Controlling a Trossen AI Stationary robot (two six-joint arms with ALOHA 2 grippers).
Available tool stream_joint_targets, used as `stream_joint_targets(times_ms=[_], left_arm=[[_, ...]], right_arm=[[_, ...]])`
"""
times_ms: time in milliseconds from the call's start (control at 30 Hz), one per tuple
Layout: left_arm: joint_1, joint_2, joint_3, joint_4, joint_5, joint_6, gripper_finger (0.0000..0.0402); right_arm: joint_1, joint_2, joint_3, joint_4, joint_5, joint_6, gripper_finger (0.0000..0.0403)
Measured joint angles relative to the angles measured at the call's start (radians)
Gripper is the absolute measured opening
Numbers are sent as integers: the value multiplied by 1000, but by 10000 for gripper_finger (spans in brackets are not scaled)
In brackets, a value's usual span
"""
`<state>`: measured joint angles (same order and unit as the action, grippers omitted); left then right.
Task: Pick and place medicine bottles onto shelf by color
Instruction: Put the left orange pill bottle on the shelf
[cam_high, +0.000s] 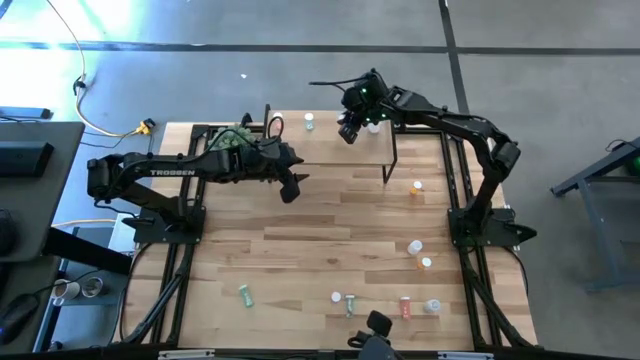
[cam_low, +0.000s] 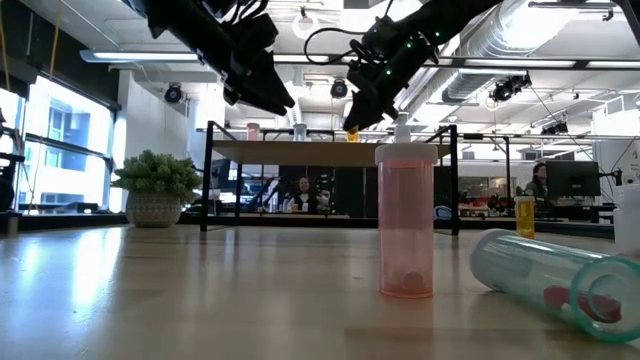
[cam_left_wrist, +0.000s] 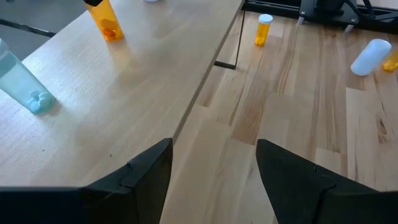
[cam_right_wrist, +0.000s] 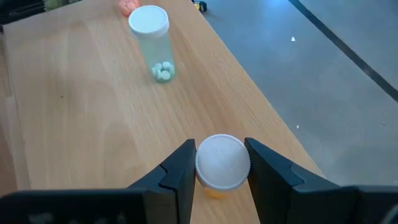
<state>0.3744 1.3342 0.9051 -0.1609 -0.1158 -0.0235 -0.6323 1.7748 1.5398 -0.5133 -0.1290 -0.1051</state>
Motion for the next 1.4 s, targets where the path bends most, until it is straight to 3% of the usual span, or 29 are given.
stream_joint_targets(times_ms=[1400], left_arm=[[0, 1, 0, 0, 0, 8, 223]], right_arm=[[0, 0, 0, -8, 4, 18, 115]])
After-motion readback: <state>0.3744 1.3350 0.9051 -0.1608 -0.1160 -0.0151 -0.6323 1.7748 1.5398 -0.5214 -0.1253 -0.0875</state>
